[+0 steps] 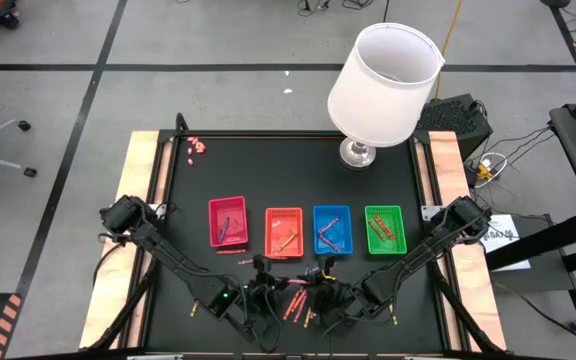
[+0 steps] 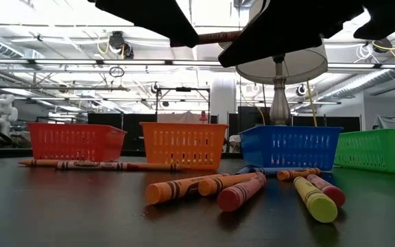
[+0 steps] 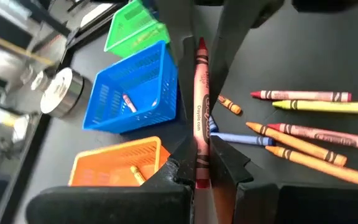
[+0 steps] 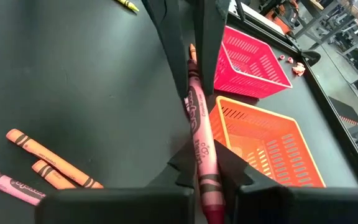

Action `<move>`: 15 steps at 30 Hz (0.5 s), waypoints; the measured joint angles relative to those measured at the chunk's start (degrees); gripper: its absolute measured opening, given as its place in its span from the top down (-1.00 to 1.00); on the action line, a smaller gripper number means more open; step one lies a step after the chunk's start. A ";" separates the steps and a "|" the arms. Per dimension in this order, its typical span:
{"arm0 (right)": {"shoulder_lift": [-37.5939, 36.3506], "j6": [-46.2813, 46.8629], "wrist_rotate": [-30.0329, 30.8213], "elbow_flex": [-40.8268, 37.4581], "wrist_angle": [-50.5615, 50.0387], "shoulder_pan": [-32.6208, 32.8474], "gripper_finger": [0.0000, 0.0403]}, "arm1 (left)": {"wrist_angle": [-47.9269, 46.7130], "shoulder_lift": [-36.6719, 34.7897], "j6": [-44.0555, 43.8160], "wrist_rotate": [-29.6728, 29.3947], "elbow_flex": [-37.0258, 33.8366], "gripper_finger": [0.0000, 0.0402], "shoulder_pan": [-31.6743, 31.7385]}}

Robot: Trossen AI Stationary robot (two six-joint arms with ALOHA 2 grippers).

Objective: Sort crayons
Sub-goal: Put the red crayon into the blue bin

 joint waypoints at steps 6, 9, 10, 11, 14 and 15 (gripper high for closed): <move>0.00 0.04 0.05 0.00 0.02 0.00 0.97 | 0.02 0.00 -5.49 0.03 0.02 0.69 0.31; 0.00 0.10 0.25 0.00 -0.02 0.00 0.96 | 0.03 0.00 -7.21 -0.06 0.01 0.52 0.31; 0.00 0.12 0.24 0.00 -0.08 0.00 0.96 | 0.03 0.00 -8.12 -0.34 0.00 0.46 0.30; 0.00 0.10 0.24 0.00 -0.14 0.00 0.96 | 0.05 0.00 -8.79 -0.76 0.00 0.39 0.21; 0.00 0.12 0.24 0.00 -0.83 0.00 0.96 | -0.09 -0.41 -9.94 -0.88 0.00 0.23 -0.52; 0.00 0.15 0.24 0.00 -1.26 0.05 0.96 | 0.02 -0.54 -9.98 -0.62 0.00 0.18 -0.84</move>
